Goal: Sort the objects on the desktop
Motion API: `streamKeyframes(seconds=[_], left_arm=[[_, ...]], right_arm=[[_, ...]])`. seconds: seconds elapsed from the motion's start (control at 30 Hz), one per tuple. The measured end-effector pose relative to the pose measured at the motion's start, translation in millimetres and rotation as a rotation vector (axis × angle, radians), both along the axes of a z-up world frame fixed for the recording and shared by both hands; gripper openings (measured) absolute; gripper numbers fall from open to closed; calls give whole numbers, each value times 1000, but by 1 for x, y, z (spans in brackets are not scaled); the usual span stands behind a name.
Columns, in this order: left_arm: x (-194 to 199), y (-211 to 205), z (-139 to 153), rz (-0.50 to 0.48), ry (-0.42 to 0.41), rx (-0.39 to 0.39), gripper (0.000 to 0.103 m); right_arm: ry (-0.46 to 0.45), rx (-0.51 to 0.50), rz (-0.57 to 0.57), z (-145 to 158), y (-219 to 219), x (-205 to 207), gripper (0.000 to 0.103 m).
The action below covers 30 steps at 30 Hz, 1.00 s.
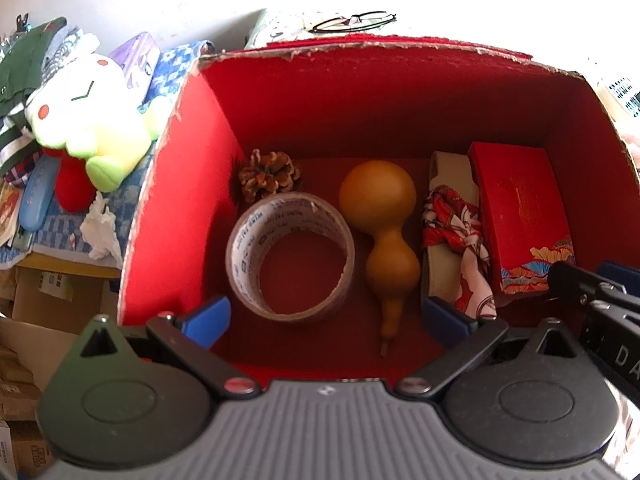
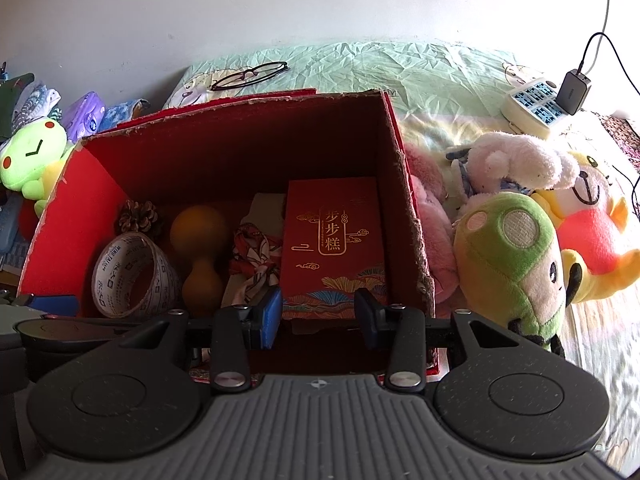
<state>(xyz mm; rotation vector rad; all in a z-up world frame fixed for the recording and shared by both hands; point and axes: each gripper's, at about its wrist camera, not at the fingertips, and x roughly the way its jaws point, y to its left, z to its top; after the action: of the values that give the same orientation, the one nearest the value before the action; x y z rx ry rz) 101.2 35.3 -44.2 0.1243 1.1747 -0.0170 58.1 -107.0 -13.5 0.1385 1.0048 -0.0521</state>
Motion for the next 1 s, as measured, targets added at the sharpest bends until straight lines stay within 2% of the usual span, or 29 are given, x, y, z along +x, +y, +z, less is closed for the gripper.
streamKeyframes(seconds=[0.27,0.5,0.6,0.83,1.0], left_arm=[[-2,-1,3,-11,-32,5,102],[-1,-2,17,-21,-100,21,102],[-1,-1,23,-37,-109,-3,102],[1,-1,33,-28,-157,-7,102],[6,2,37,-6,-161,-7,102]], right_arm=[[0,6,-4,0,0,-1,43],[-16,5,-18,6,-1,1,43],[-36,-9,-18,11,-1,2,43],[-42,-11,-12,13,0,5,43],[-45,-13,-8,13,0,6,43]])
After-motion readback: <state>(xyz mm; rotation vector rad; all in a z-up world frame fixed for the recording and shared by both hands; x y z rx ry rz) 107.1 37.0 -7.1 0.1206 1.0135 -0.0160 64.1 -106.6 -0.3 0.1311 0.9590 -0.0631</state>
